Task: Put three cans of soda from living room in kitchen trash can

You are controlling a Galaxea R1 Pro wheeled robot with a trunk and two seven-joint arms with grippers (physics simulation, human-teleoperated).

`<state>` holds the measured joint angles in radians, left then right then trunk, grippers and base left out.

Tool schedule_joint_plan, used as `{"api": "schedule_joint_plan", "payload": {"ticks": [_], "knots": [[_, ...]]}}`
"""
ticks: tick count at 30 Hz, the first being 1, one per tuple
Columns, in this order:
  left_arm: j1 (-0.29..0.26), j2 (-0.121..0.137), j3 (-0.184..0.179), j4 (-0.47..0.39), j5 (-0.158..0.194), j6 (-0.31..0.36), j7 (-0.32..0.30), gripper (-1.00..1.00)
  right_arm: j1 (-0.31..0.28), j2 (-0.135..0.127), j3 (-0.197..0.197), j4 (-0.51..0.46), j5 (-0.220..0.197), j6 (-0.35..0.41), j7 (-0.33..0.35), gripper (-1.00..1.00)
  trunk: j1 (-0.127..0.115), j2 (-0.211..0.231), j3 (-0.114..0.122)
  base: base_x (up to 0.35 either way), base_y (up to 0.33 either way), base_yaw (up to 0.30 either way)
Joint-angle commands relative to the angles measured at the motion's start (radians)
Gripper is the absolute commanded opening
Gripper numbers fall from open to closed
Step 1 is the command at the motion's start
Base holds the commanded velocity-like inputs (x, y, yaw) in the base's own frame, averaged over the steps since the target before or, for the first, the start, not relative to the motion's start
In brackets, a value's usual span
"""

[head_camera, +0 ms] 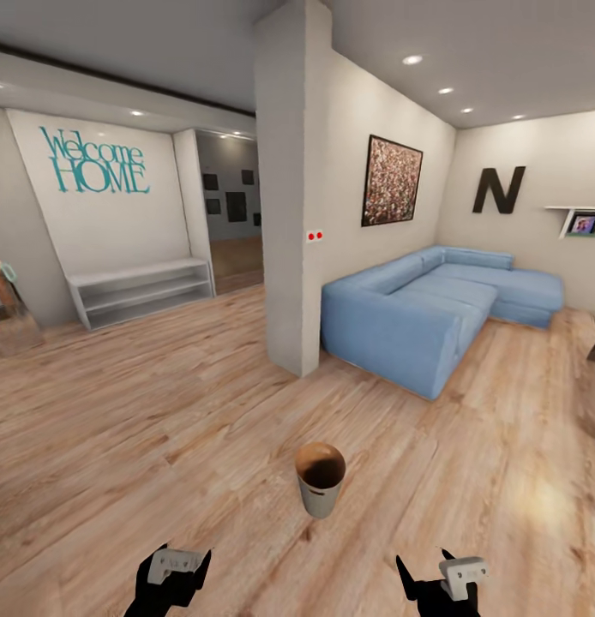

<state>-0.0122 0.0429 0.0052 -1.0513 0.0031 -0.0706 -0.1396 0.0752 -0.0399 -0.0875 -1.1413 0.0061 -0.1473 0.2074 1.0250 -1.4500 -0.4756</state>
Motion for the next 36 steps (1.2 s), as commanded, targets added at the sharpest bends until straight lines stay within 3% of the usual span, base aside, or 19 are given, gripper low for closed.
{"api": "schedule_joint_plan", "payload": {"ticks": [1, 21, 36], "knots": [[0.0, 0.0, 0.0, 0.0, -0.001, 0.0, 0.0, 1.0, 0.0, 0.0, 0.0, 0.0, 0.0, 0.0, 0.0, 1.0, 0.0, 0.0, 0.0, 0.0, 0.0, 0.242], [0.0, 0.0, 0.0, 0.001, -0.006, 0.0, 0.0, 1.0, 0.0, 0.0, 0.002, 0.015, 0.001, -0.001, 0.001, 1.0, 0.0, 0.0, 0.0, 0.002, 0.0, 0.212], [0.0, 0.0, -0.001, 0.001, -0.005, 0.0, 0.0, 1.0, 0.0, 0.0, 0.002, 0.015, 0.001, -0.002, 0.001, 1.0, 0.0, 0.0, 0.0, 0.276, 0.0, 0.01]]}}
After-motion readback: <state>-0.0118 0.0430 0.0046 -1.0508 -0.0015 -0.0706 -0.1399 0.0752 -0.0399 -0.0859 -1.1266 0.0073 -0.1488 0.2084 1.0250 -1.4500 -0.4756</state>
